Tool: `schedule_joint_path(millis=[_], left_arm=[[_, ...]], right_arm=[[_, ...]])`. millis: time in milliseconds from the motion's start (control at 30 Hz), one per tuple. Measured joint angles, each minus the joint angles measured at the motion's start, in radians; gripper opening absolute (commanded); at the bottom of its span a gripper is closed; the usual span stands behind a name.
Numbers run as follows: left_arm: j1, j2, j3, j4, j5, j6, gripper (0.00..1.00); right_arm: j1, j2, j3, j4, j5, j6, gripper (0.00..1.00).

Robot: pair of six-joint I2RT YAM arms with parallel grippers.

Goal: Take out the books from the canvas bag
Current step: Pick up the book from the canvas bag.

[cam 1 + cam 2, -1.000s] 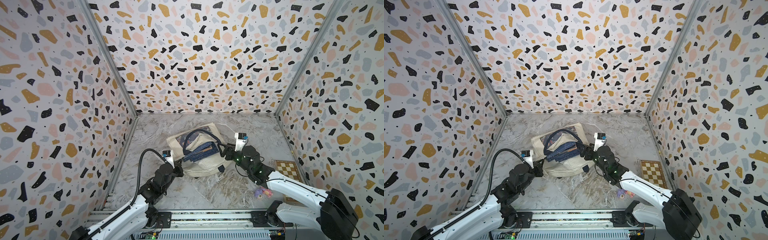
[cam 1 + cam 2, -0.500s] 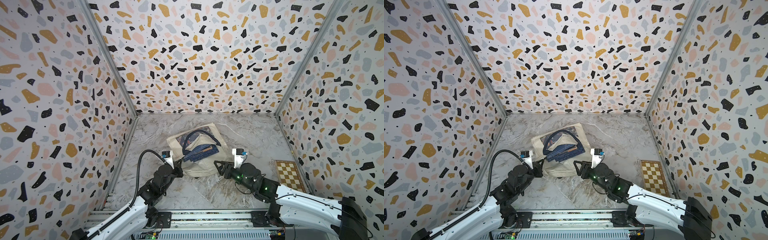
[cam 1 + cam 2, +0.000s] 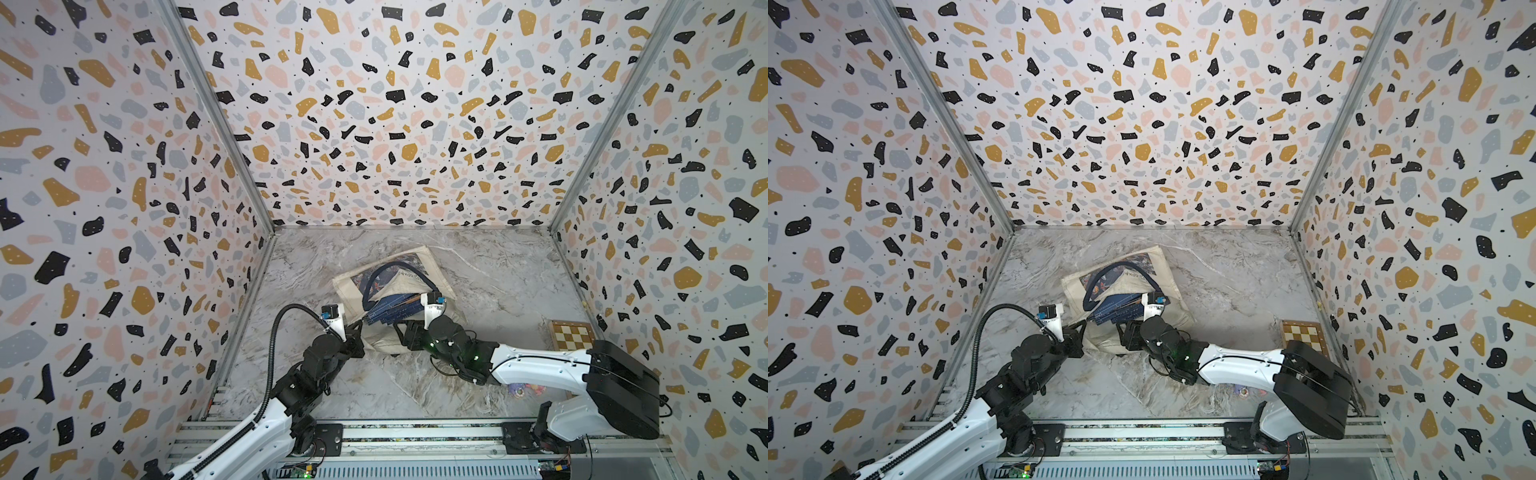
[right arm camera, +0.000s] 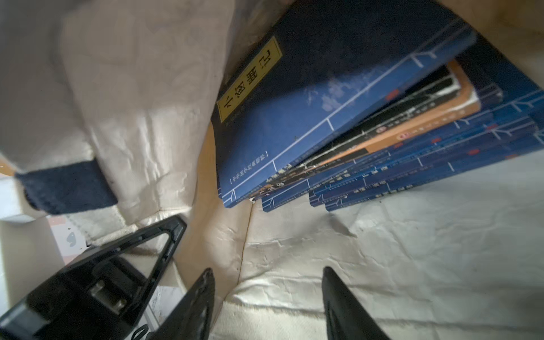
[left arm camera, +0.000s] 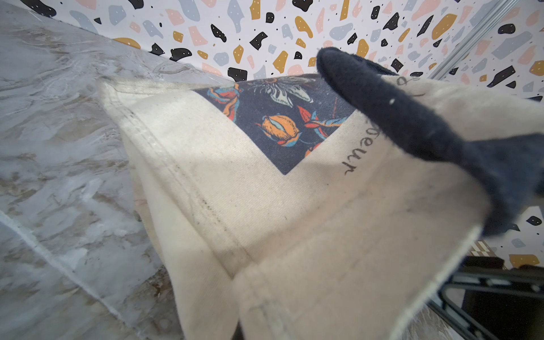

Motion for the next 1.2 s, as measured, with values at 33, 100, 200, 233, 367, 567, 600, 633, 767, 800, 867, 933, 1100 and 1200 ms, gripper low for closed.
schedule_joint_path(millis=[33, 100, 200, 233, 367, 567, 600, 633, 767, 800, 867, 933, 1100, 1200], left_arm=[[0.0, 0.003, 0.0, 0.001, 0.0, 0.0, 0.0], [0.0, 0.007, 0.0, 0.004, 0.0, 0.001, 0.0], [0.0, 0.011, 0.0, 0.007, 0.0, 0.004, 0.0], [0.0, 0.011, 0.0, 0.007, 0.0, 0.005, 0.0], [0.0, 0.011, 0.0, 0.007, 0.0, 0.012, 0.0], [0.0, 0.011, 0.0, 0.008, 0.0, 0.019, 0.0], [0.0, 0.011, 0.0, 0.008, 0.0, 0.021, 0.0], [0.0, 0.01, 0.0, 0.008, 0.0, 0.022, 0.0], [0.0, 0.006, 0.0, 0.008, 0.0, 0.023, 0.0], [0.0, 0.006, 0.0, 0.007, 0.0, 0.023, 0.0], [0.0, 0.006, 0.0, 0.007, 0.0, 0.023, 0.0], [0.0, 0.006, 0.0, 0.007, 0.0, 0.024, 0.0], [0.0, 0.006, 0.0, 0.019, 0.0, 0.026, 0.0], [0.0, 0.006, 0.0, 0.024, 0.001, 0.026, 0.0]], right_arm=[[-0.003, 0.026, 0.023, 0.005, 0.001, -0.005, 0.56], [-0.013, 0.077, 0.066, 0.009, -0.005, -0.013, 0.56], [-0.042, 0.138, 0.11, 0.015, -0.027, -0.016, 0.56], [-0.051, 0.153, 0.118, 0.019, -0.033, -0.016, 0.56], [-0.075, 0.192, 0.137, 0.025, -0.045, -0.017, 0.54], [-0.105, 0.227, 0.177, 0.034, -0.072, -0.022, 0.48], [-0.108, 0.23, 0.182, 0.036, -0.075, -0.026, 0.47], [-0.111, 0.232, 0.186, 0.038, -0.077, -0.029, 0.46], [-0.113, 0.233, 0.187, 0.041, -0.08, -0.042, 0.39], [-0.114, 0.233, 0.187, 0.04, -0.082, -0.044, 0.37], [-0.119, 0.233, 0.189, 0.04, -0.085, -0.049, 0.36], [-0.125, 0.235, 0.199, 0.036, -0.089, -0.054, 0.34], [-0.148, 0.241, 0.23, 0.027, -0.118, -0.057, 0.33], [-0.16, 0.241, 0.242, 0.024, -0.129, -0.057, 0.33]])
